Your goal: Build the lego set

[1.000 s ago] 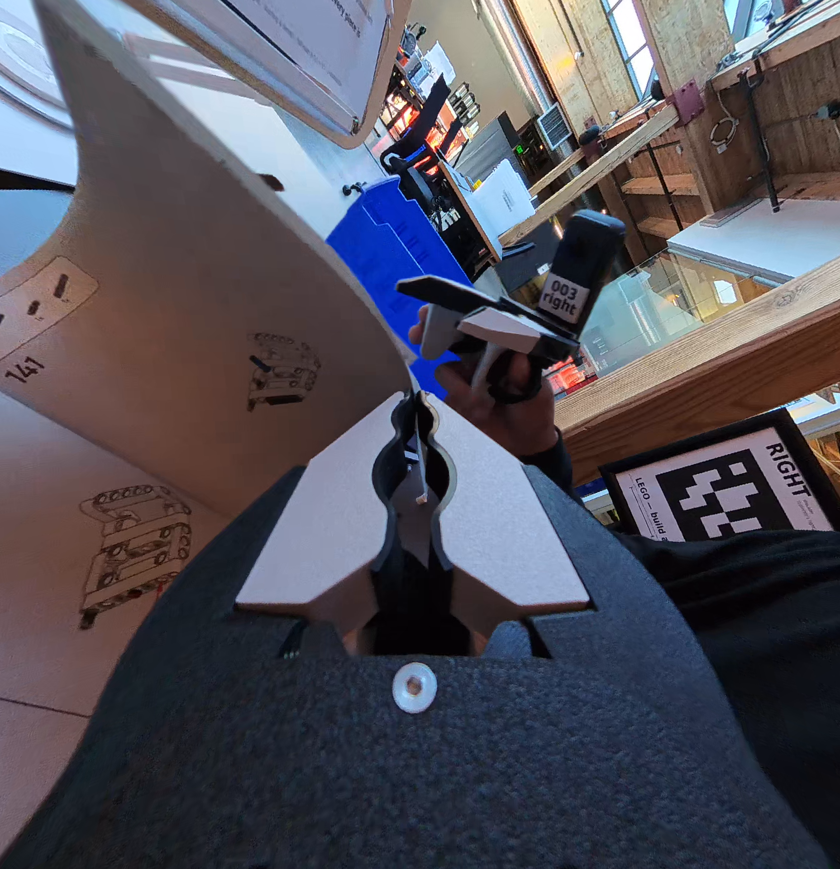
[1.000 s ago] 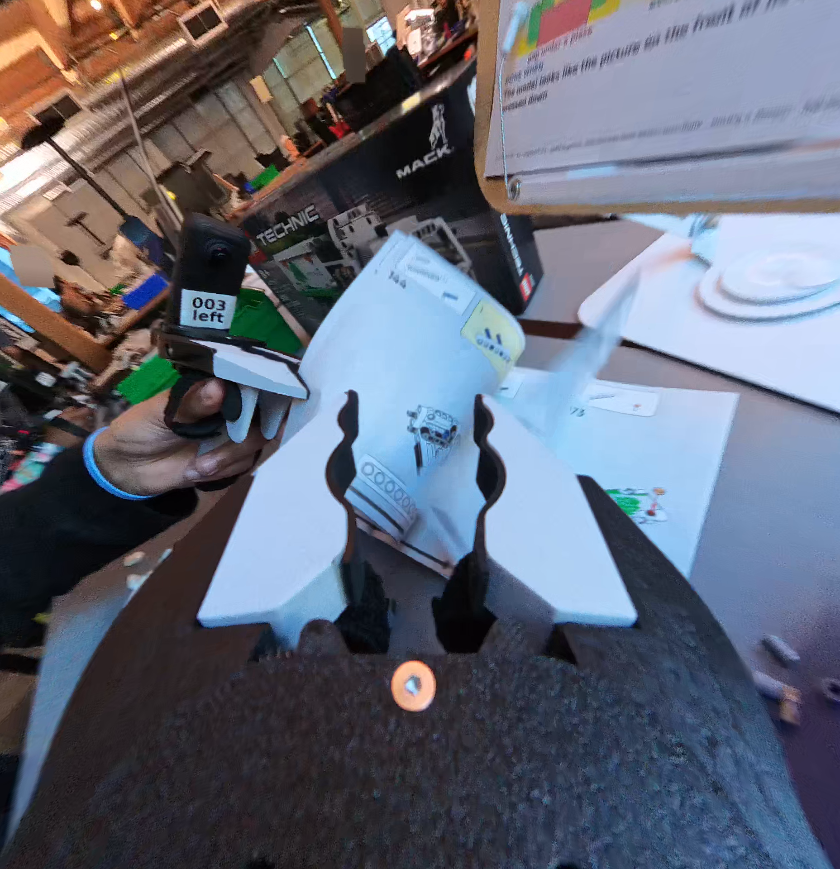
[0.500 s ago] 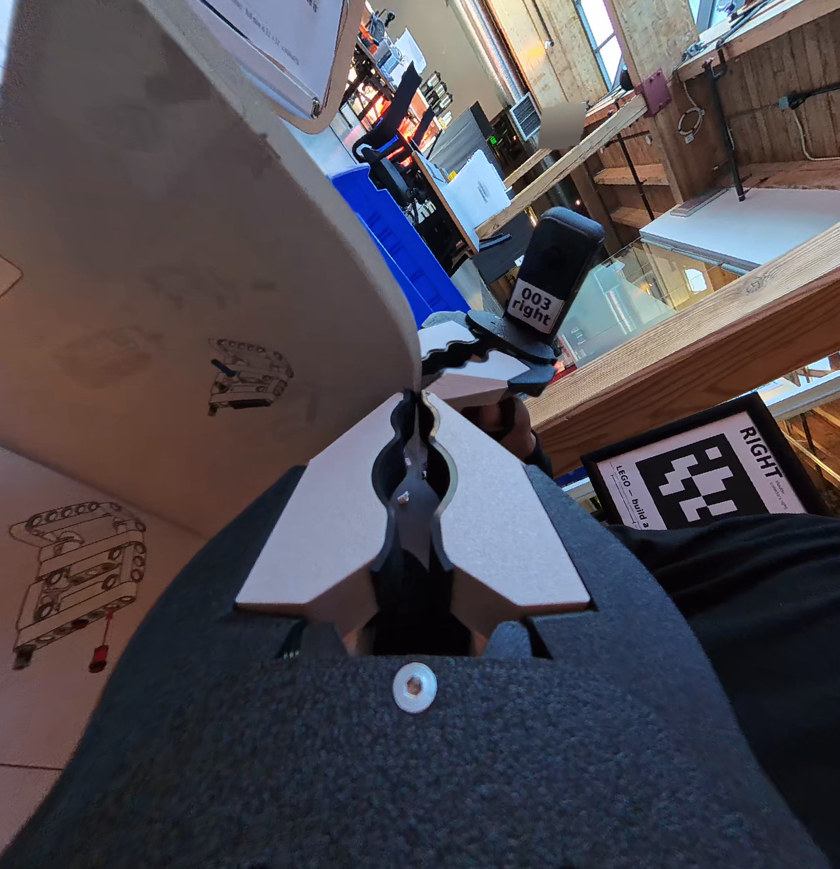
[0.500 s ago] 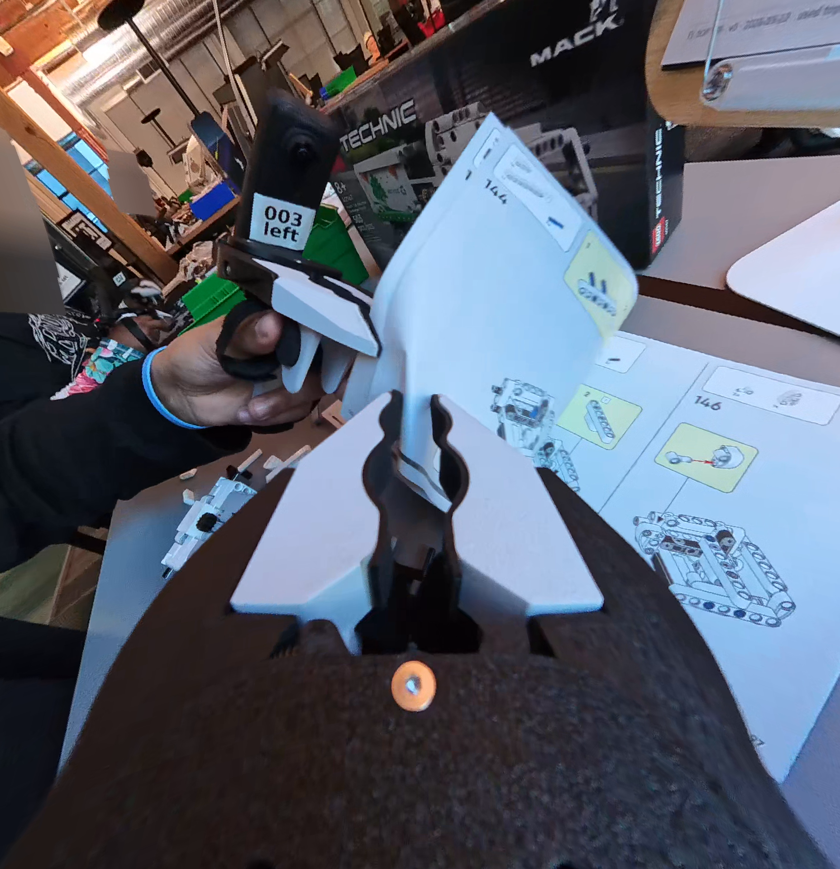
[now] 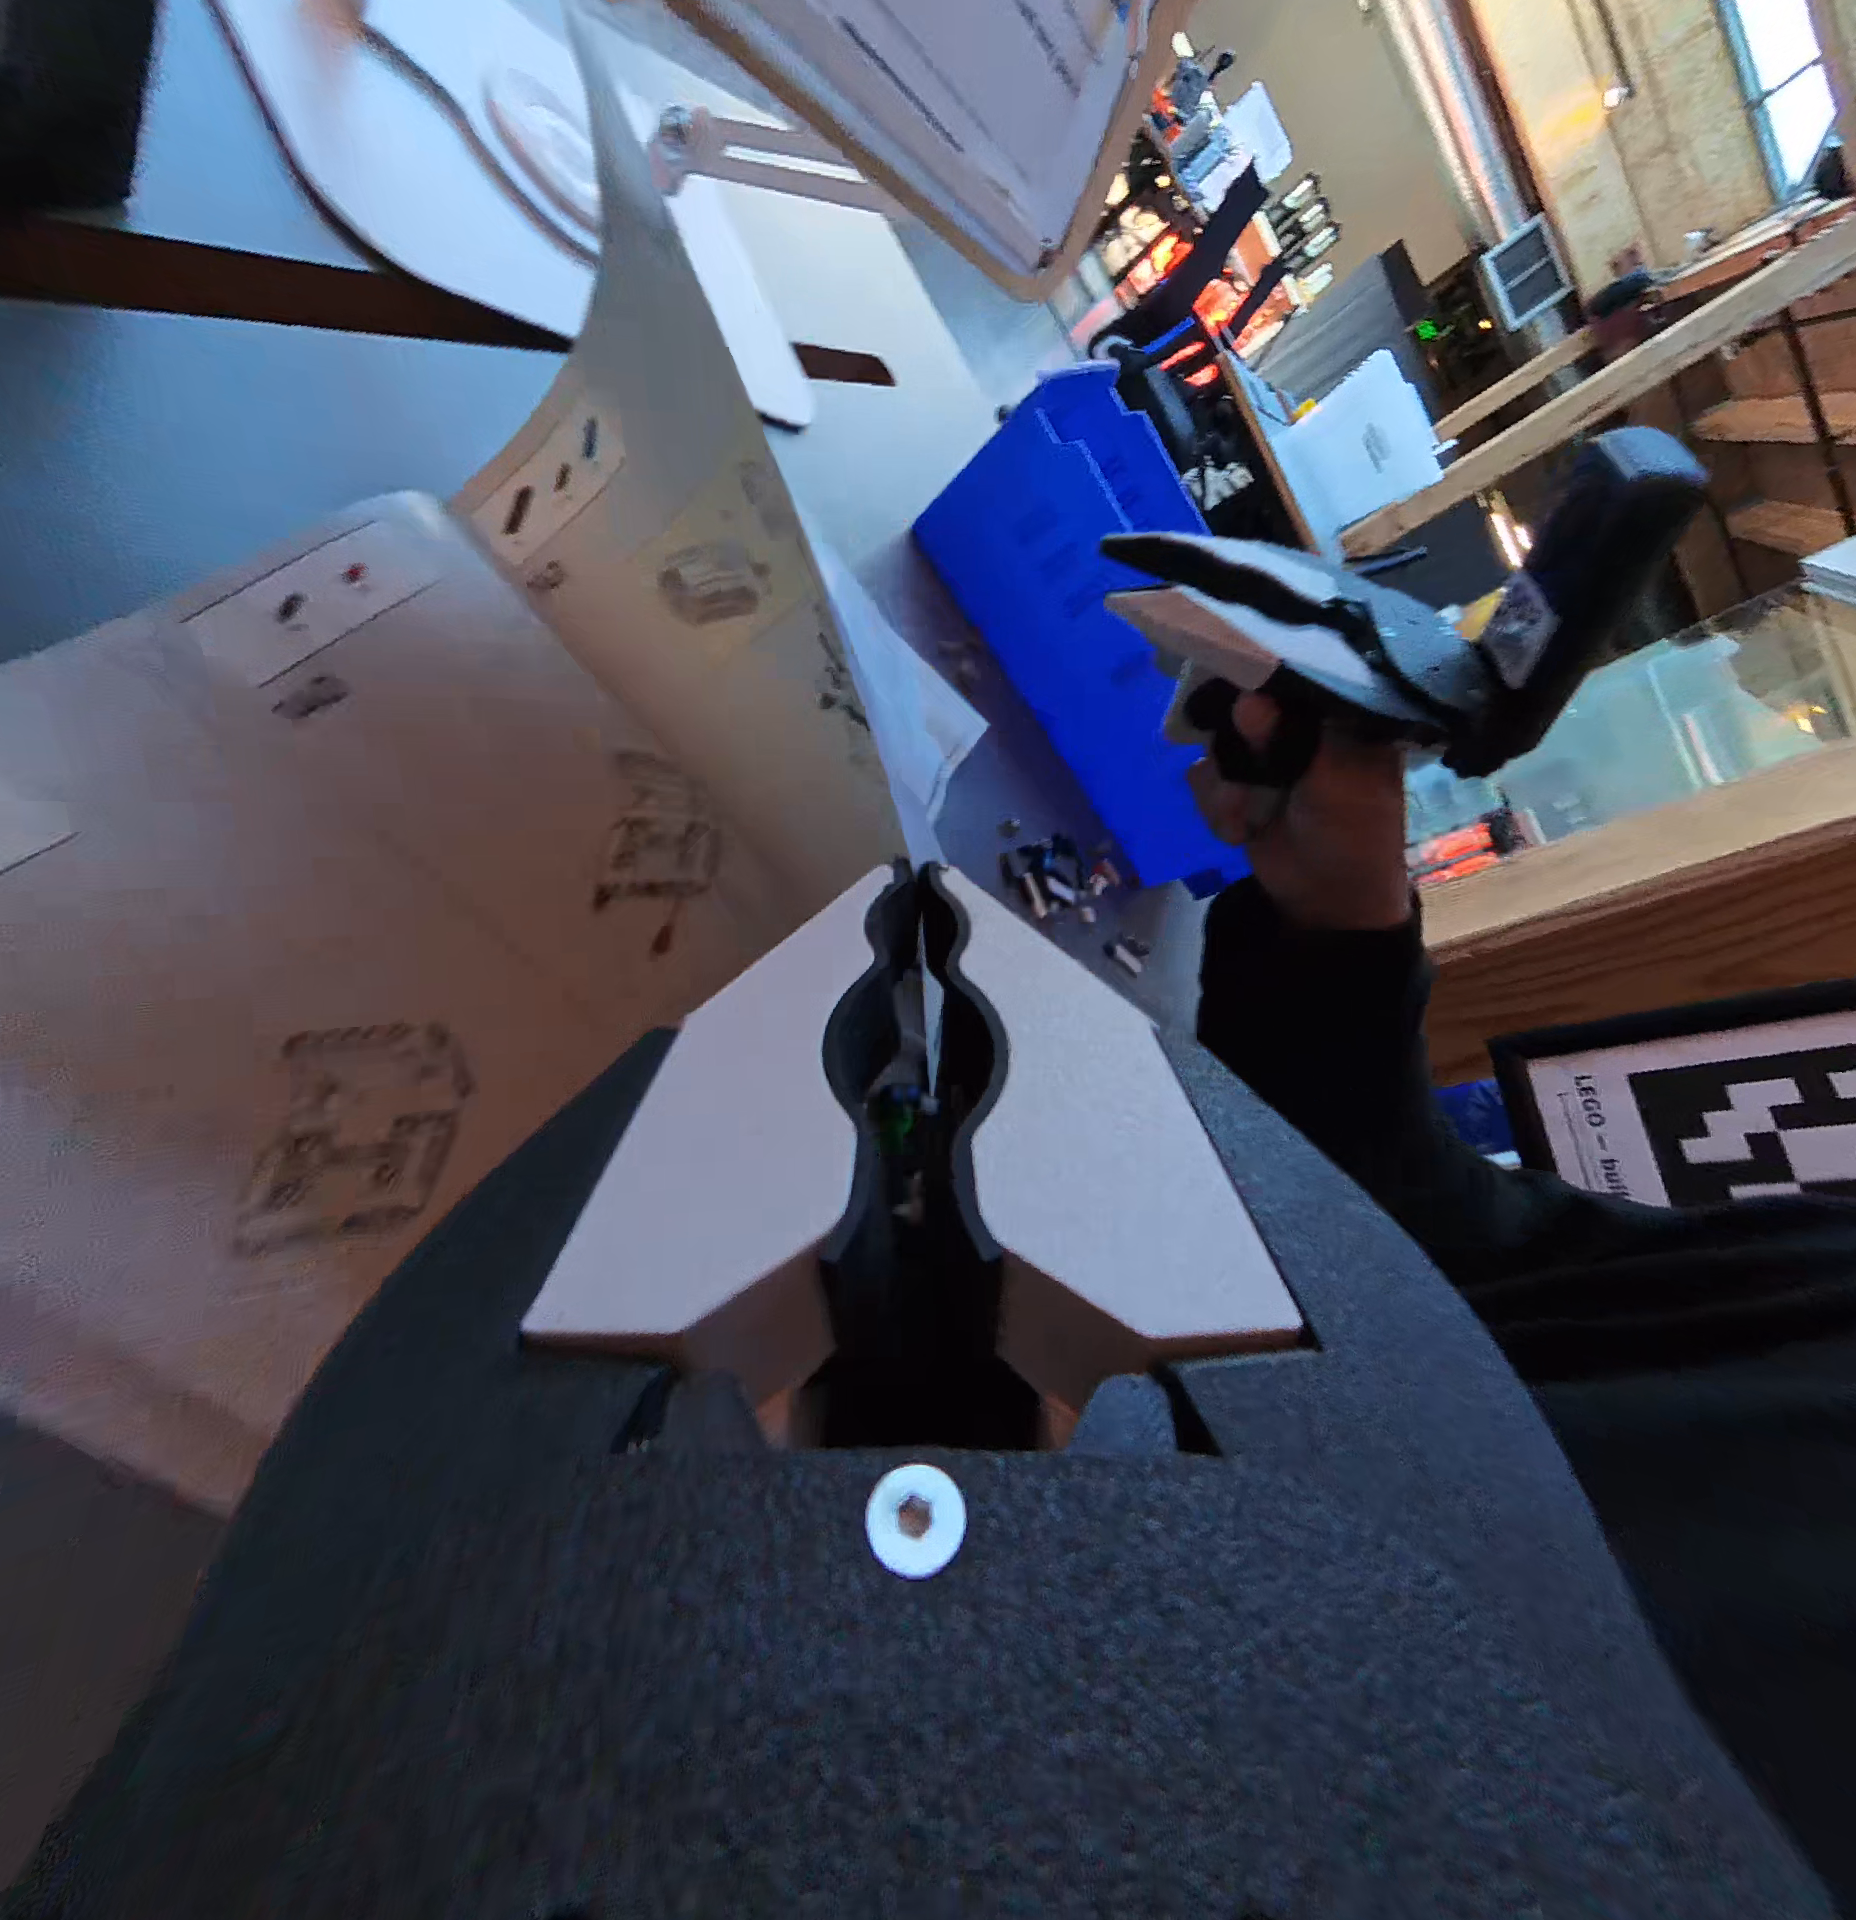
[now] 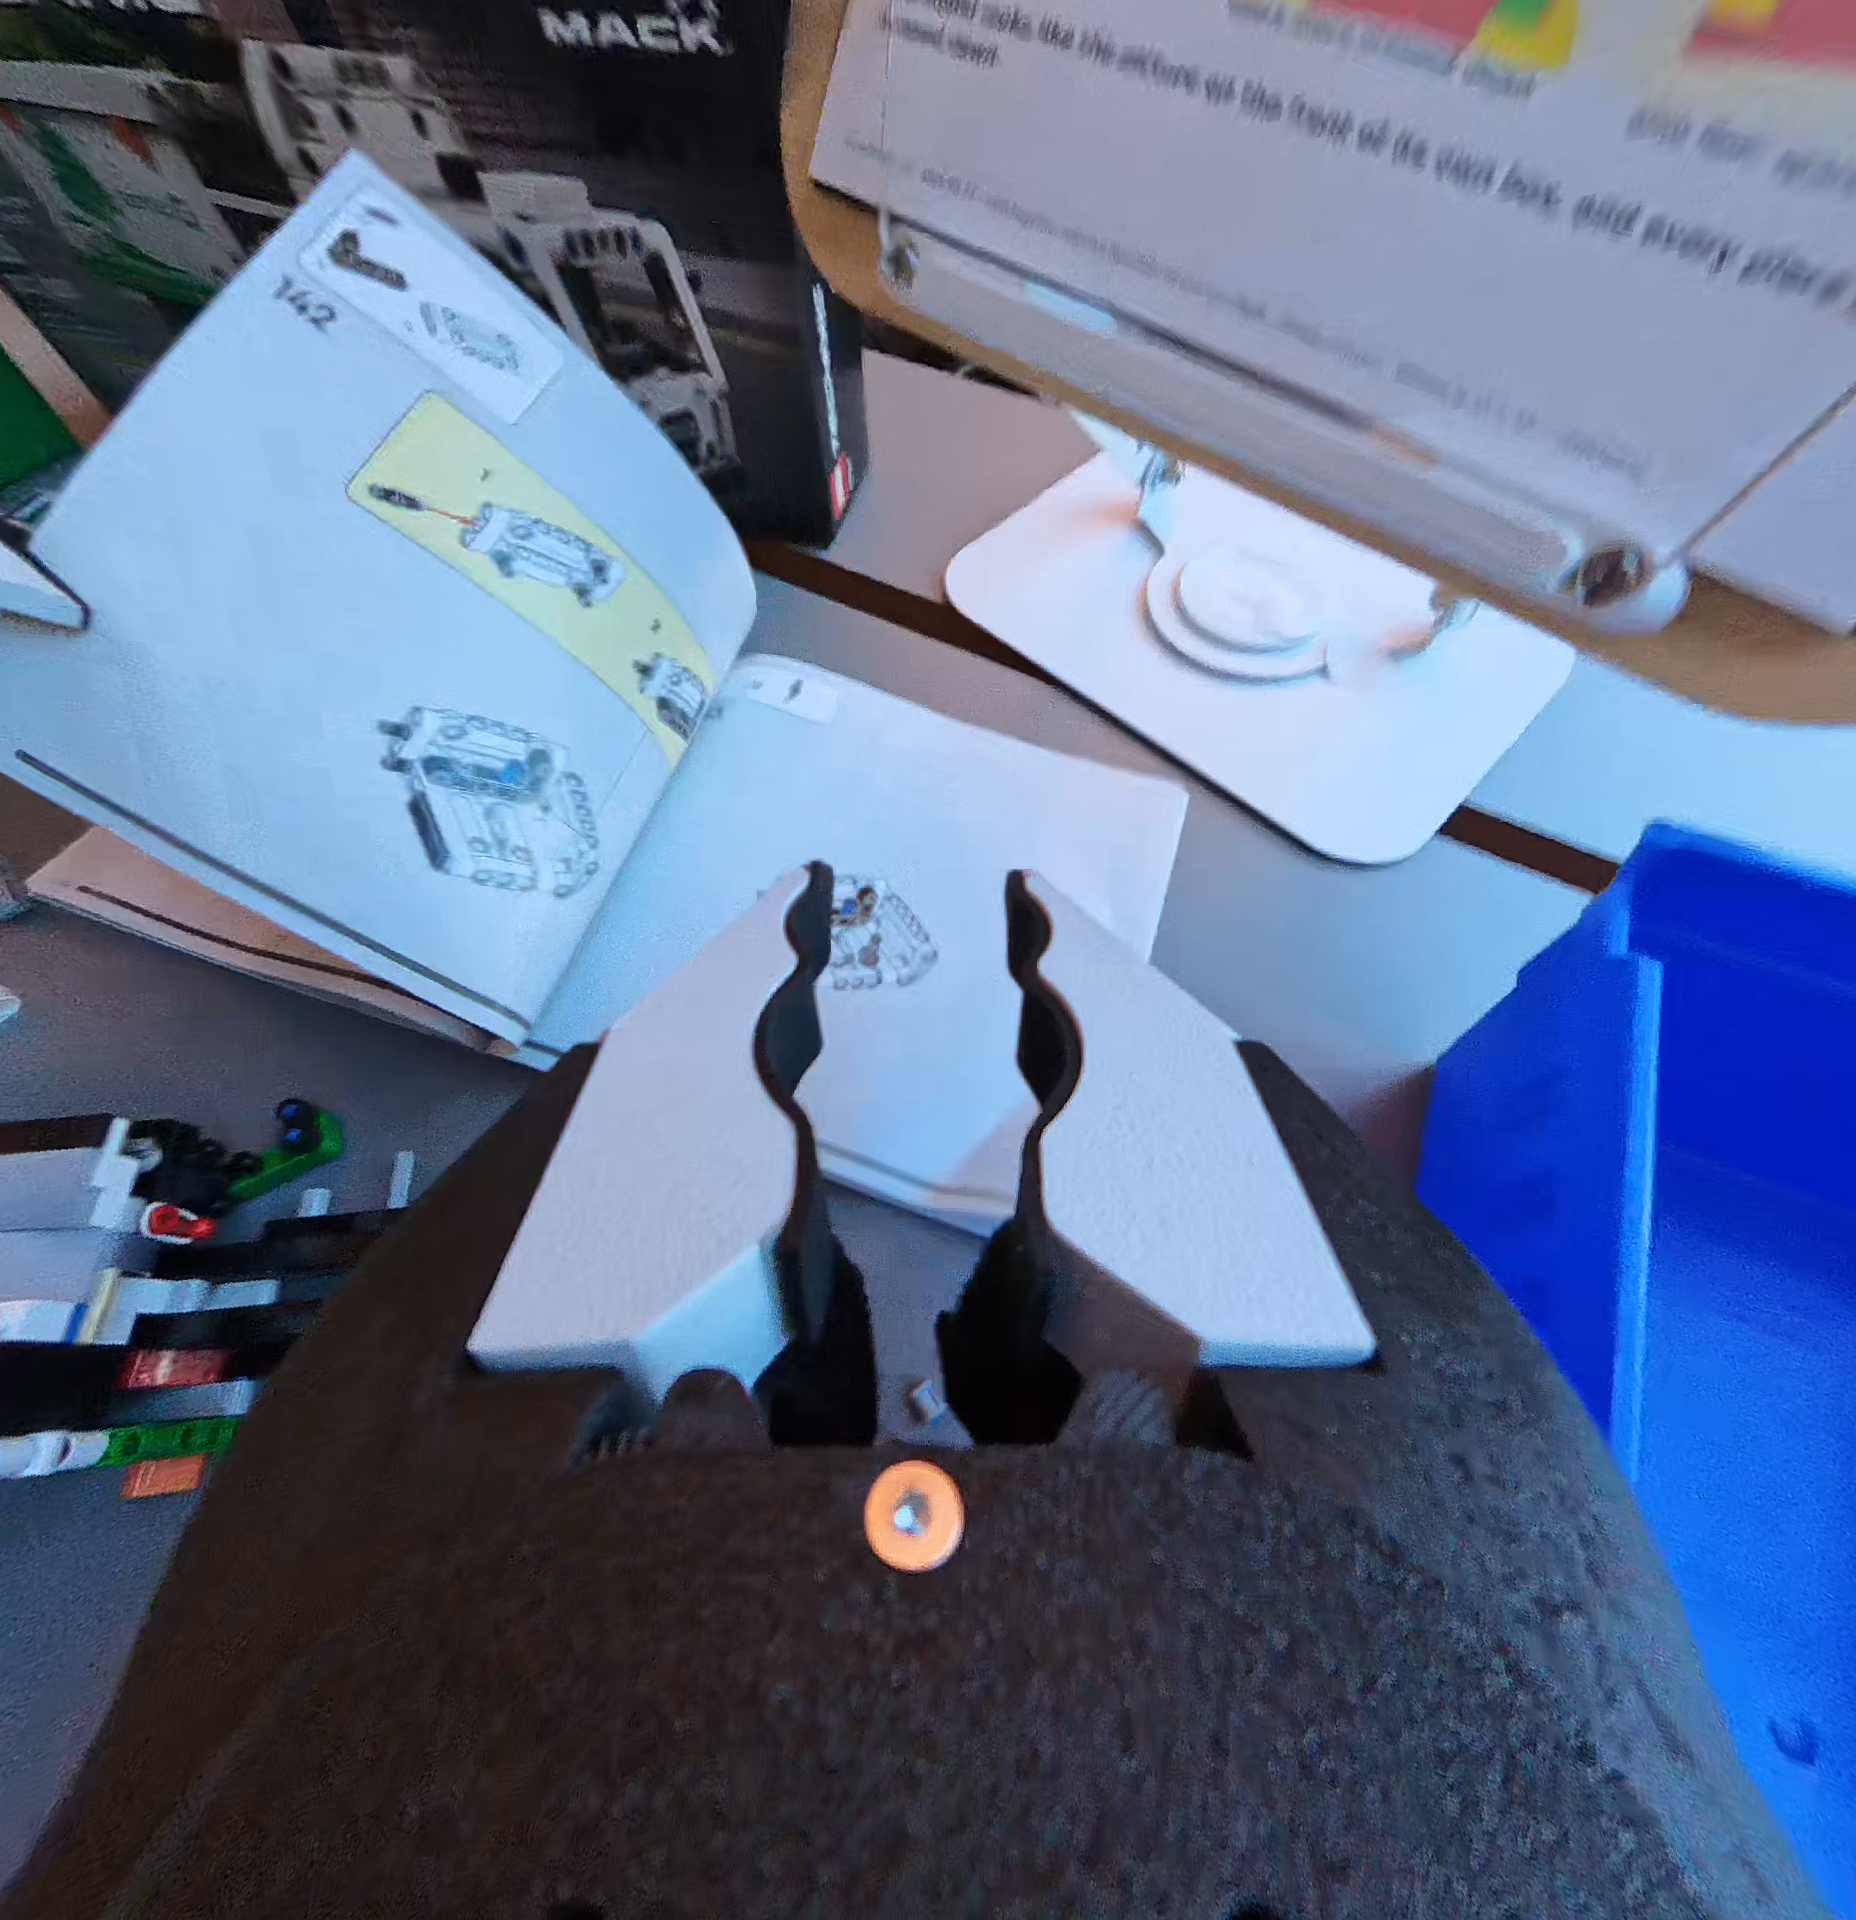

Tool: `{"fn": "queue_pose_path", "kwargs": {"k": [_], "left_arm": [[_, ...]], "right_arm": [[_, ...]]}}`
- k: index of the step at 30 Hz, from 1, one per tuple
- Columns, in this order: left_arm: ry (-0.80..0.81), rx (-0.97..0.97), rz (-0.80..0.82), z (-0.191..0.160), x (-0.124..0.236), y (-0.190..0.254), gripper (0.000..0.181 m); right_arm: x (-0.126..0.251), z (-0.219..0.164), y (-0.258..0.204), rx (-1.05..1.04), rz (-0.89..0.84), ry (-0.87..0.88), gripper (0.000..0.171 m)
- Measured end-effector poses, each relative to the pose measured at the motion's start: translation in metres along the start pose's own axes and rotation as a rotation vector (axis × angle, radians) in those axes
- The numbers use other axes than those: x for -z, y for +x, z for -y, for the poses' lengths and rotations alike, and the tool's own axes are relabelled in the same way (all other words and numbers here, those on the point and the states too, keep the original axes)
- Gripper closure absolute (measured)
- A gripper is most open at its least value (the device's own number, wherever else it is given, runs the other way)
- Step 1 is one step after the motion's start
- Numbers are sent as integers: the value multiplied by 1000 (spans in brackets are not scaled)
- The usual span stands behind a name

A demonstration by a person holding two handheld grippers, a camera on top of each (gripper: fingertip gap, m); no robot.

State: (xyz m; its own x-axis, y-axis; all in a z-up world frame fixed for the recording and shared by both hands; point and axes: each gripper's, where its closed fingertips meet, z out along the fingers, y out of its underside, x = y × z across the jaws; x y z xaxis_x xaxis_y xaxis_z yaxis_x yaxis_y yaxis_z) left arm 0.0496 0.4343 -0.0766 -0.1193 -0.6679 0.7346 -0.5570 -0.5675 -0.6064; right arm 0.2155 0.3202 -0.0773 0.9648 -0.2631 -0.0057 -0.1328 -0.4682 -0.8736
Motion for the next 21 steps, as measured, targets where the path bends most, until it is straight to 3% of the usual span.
{"fn": "queue_pose_path", "kwargs": {"k": [2,3,5,6,11,21], "left_arm": [[-9,25,68,-8,22,-16,181],[-14,46,98,-12,32,-24,181],[-25,89,151,-19,49,-39,181],[-33,100,179,-23,56,-45,181],[-100,125,262,-43,67,-68,181],[-161,80,355,-60,65,-82,181]], "right_arm": [[1,7,-21,26,73,1,143],[-3,3,-43,26,186,-37,157],[-14,-20,-94,37,446,-168,162],[-23,-31,-105,56,485,-218,164],[-56,-50,-142,166,543,-235,171],[-86,-65,-147,319,379,-293,171]]}}
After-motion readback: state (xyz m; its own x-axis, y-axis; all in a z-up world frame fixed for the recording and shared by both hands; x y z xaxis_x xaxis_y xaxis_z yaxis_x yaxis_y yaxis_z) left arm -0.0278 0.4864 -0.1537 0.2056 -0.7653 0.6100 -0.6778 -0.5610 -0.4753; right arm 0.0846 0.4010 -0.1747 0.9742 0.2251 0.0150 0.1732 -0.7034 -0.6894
